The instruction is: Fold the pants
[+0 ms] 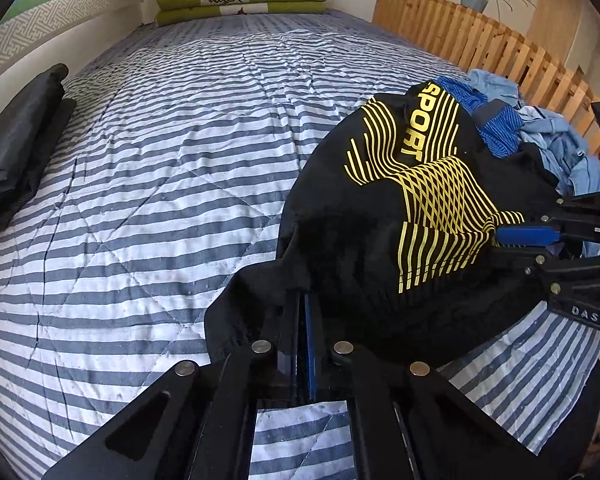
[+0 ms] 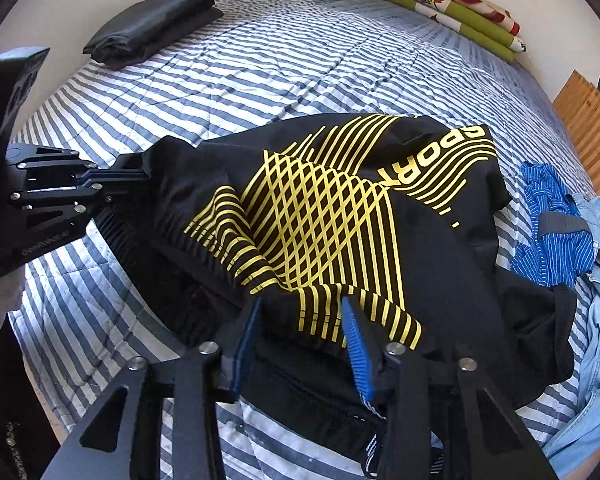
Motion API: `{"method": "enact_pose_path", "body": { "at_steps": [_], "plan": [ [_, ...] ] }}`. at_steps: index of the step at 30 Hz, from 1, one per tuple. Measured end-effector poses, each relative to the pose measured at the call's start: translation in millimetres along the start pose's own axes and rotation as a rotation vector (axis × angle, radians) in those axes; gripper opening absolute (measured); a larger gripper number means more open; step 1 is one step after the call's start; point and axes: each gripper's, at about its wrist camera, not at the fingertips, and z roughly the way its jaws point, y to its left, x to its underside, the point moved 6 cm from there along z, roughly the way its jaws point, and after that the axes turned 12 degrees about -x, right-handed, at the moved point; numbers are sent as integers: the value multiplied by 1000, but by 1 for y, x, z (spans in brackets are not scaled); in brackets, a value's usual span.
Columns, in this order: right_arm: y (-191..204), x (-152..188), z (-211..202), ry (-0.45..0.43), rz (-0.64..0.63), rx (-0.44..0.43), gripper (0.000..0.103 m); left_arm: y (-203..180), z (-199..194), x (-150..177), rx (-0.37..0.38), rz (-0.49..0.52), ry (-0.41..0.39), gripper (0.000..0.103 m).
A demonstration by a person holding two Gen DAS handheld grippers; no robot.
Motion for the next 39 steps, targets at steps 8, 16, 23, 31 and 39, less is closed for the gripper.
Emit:
{"method": "enact_pose_path", "body": {
  "at_steps": [8,16,23,31,39],
  "plan": [
    [-27,-4,-3,-25,83,38,0,38,-52,36,3,12,-25,2],
    [-20,-8,-10,-75,80,13,4,60,-69,77,-9,-9,22,2],
    [85,-4,4,-33,-300,-12,61,43,-100,123,177,4,92,2],
    [57,-19,10,-47,-126,-43,7,35,-105,110,85,44,0,88],
    [22,-37,-69,-184,43,-127,7,23,-63,93,244,54,149,48]
  ]
}}
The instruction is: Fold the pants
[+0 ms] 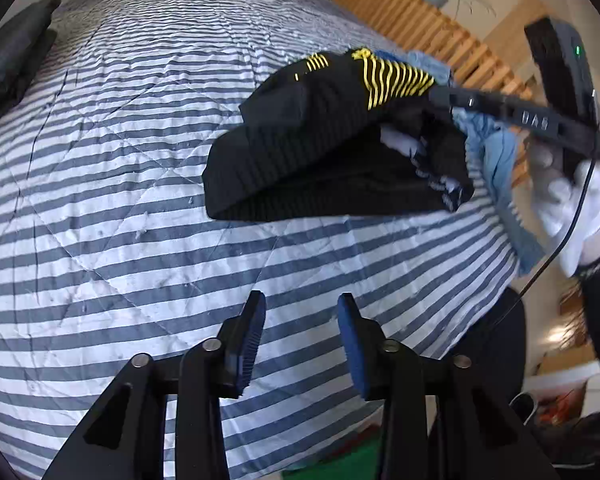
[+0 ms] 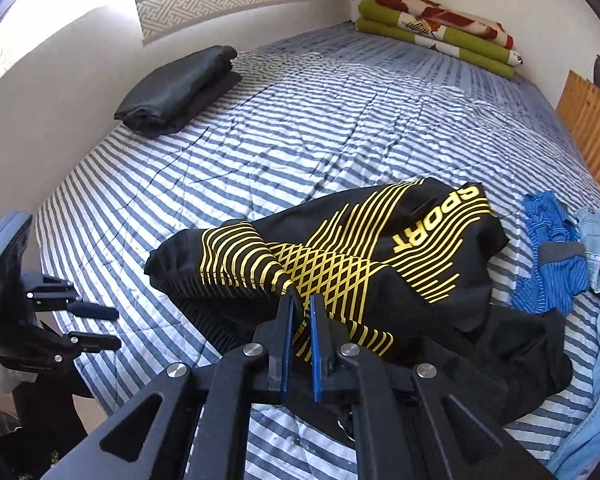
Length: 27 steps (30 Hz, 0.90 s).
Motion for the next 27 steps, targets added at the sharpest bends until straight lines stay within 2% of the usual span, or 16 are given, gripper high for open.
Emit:
{"method": "enact_pose_path", "body": {
  "at_steps": [1,2,4,7,10,13,15,17,20,21,24,27],
  "plan": [
    [-2,-1,-4,-2,2,6,7,-3,0,2,-52,50,-3,59],
    [-4,-2,-7,-3,3,17,7,-3,0,3,-60,68,0,70],
    [-11,-4,-10,-8,14,28,7,3,0,-2,-97,38,-2,75],
    [-18,-6,-13,-25,42,18,7,7,-3,-19,-83,-23,-36,75],
    [-21,-5,-20,-32,60,-3,7,0,14,-37,-42,-48,-9,75],
    [-25,-8,-26,-35,55,27,7,-4,43,-46,-140,3,23,75],
    [-30,-11,-32,-45,68,39,7,-1,62,-35,-234,77,66,75],
    [-35,-13,-38,-56,76,44,7,1,60,-19,-267,156,26,82],
    [-40,-14,-47,-67,64,63,7,12,46,9,-244,163,94,83],
    [-42,-14,-49,-69,64,63,7,16,38,13,-251,153,94,83],
    [-48,-18,-51,-76,78,57,7,20,14,6,-220,100,48,81],
    [-51,-21,-51,-84,102,31,7,7,10,-16,-173,62,-5,81]
  ]
}}
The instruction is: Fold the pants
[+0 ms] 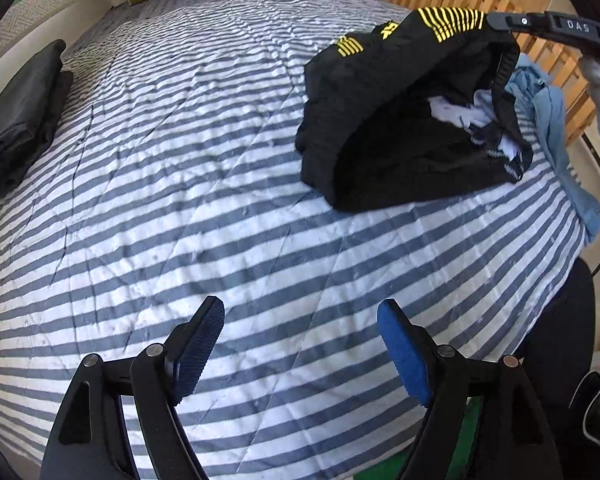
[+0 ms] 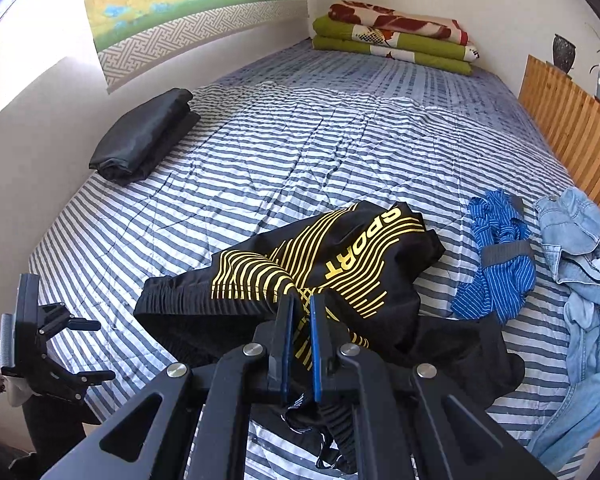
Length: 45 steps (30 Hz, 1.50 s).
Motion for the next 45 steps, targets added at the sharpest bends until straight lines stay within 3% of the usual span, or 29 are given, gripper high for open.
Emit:
{"method": "enact_pose_path", "body": {
  "at_steps": [4,13,15,17,19,20,23,27,32,37,39,41,43,45],
  "plan": [
    [-1,-5,-4,-2,23,-10,7,-36,23,-35,70,-50,-15,81],
    [-24,-30,-48,-84,59,51,7,-84,57,-80,127,-140,-38,80],
    [-35,-32,-57,-99,78,63,7,-94,63,-92,117,-129,-41,69],
    [-48,-30,-65,-107,102,77,7,-103,68,-98,81,-107,-29,26],
    [-60,-25,-72,-116,127,93,7,-105,63,-104,80,-80,-34,11],
    [-67,-23,-77,-120,140,102,7,-103,57,-107,87,-79,-37,9],
    [-81,-15,-95,-141,179,119,7,-85,22,-118,51,-66,-82,6],
    [-79,-14,-129,-201,207,127,7,-50,-62,-140,7,-83,-201,4],
    [-37,-28,-192,-318,171,113,6,-14,-212,-160,-60,-103,-419,3],
    [23,-42,-282,-496,115,110,0,7,-338,-148,-137,-76,-583,3],
    [45,-45,-316,-554,95,67,0,10,-360,-143,-186,-63,-593,3],
    [62,-47,-330,-560,78,79,0,11,-364,-142,-191,-59,-564,3],
    [70,-44,-311,-475,71,72,0,11,-355,-135,-208,-61,-523,3],
    [72,-28,-264,-340,66,58,0,18,-336,-126,-213,-68,-478,3]
  ]
}}
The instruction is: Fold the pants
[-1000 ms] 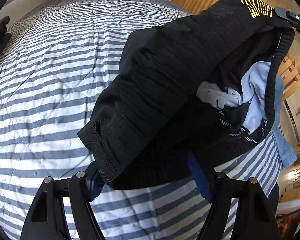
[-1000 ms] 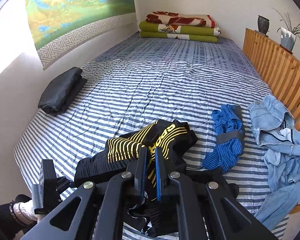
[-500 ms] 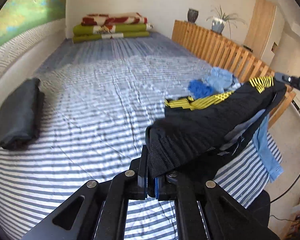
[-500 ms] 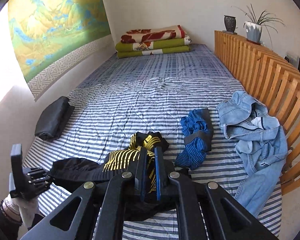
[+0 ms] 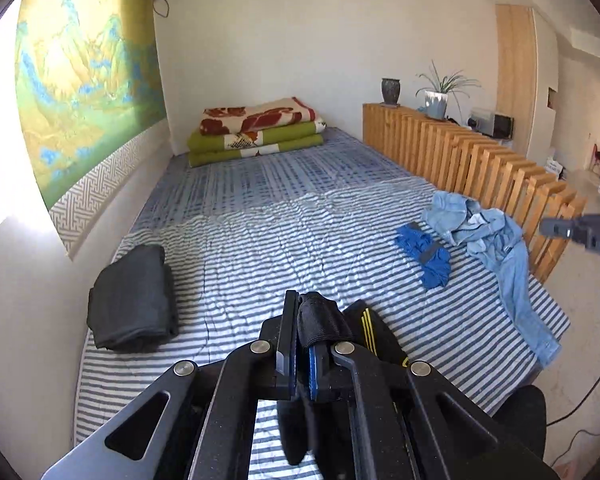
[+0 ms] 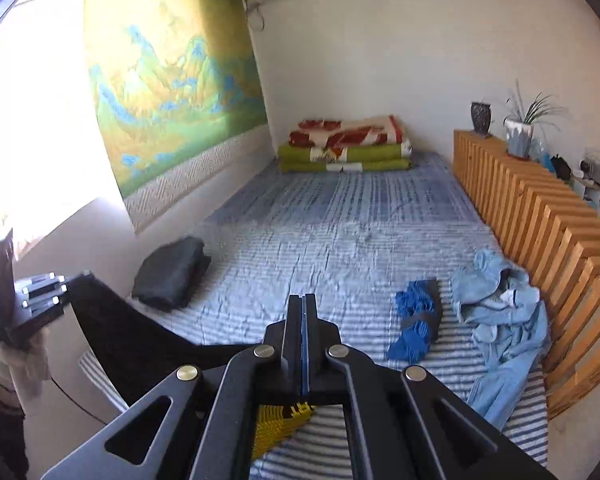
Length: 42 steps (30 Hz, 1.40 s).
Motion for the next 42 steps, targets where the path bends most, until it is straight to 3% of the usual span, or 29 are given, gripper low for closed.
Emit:
{"method": "enact_pose_path", "body": {
  "at_steps": [3,6,9,13,14,16,18,20,23,24,25,26,27,29,33,42],
  "plan": [
    [11,71,65,188,-27,-43,1,10,31,31,-7,-24,69,3],
    [27,151,118,325,1,-131,11,20,53,48,-6,-61,106,3],
    [52,217,159,408,48,-226,28,31,58,53,-5,-90,106,3],
    [100,253,192,427,35,-315,31,35,58,46,-21,-90,89,3],
    [114,253,195,415,32,-347,33,37,57,45,-21,-89,88,3],
    [144,250,199,390,24,-415,52,40,54,43,-25,-94,86,3],
    [170,248,203,365,-10,-452,61,42,51,42,-21,-99,88,3],
    [193,249,211,360,-64,-447,67,43,47,41,-26,-92,83,3],
    [208,255,232,371,-153,-369,67,47,43,43,-30,-98,82,3],
    [208,257,240,381,-183,-324,58,50,41,44,-34,-98,80,3],
    [205,259,247,394,-189,-302,28,53,39,45,-40,-96,79,3],
    [199,261,250,419,-169,-304,12,57,36,46,-50,-95,73,3],
    [191,259,250,432,-133,-316,3,61,33,47,-60,-95,65,3],
    [173,246,239,405,-95,-312,2,70,23,45,-69,-106,49,3],
    [138,198,186,285,-119,-223,2,83,-8,31,-95,-101,-9,3],
    [95,48,-18,-130,-119,-136,2,80,-126,-39,-45,-49,-231,3]
  ]
}}
